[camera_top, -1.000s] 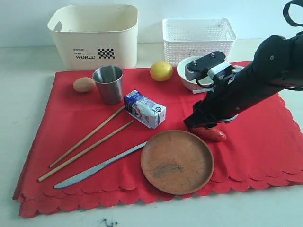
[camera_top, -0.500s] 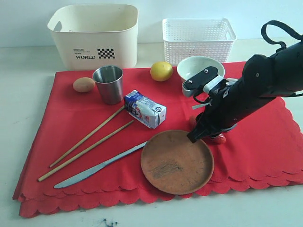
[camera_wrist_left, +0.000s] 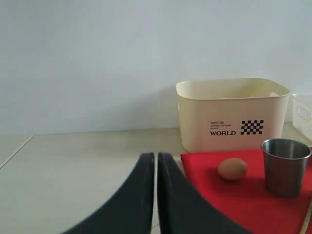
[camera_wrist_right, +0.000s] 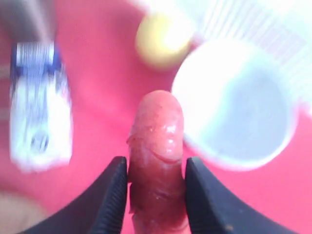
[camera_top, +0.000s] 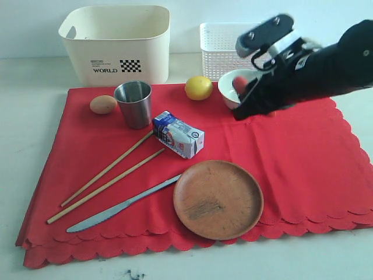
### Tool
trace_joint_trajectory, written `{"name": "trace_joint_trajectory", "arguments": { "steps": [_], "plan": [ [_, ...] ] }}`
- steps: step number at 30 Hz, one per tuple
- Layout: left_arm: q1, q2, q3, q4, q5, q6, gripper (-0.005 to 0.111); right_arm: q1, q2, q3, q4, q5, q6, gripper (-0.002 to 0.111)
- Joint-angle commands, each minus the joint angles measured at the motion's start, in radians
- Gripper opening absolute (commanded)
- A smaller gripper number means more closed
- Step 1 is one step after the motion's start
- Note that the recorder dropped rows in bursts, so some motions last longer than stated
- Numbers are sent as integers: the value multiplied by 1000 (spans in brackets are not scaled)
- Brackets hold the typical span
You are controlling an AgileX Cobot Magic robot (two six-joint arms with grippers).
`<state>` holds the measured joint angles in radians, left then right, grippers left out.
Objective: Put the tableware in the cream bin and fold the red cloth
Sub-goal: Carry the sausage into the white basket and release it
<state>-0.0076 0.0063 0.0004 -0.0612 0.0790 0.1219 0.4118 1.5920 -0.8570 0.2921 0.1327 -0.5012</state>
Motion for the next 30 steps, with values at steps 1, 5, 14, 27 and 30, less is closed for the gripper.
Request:
{"name": "trace_joint_trajectory", "arguments": {
  "steps": [1,5,14,27,30],
  "plan": [
    [-4,-6,0,-6,1,-3,5,1,-73,0,2,-223,8,0],
    [-4,-6,0,-6,1,-3,5,1,-73,0,3,-377,8,0],
    [-4,-6,0,-6,1,-3,5,-46,105,-217,32,-351,5,0],
    [-4,-6,0,-6,1,-3,5,-66,470,-616,48,-285,5,0],
    [-4,-6,0,-6,1,-3,5,-84,552,-715,52,-272,11,0]
  ]
}}
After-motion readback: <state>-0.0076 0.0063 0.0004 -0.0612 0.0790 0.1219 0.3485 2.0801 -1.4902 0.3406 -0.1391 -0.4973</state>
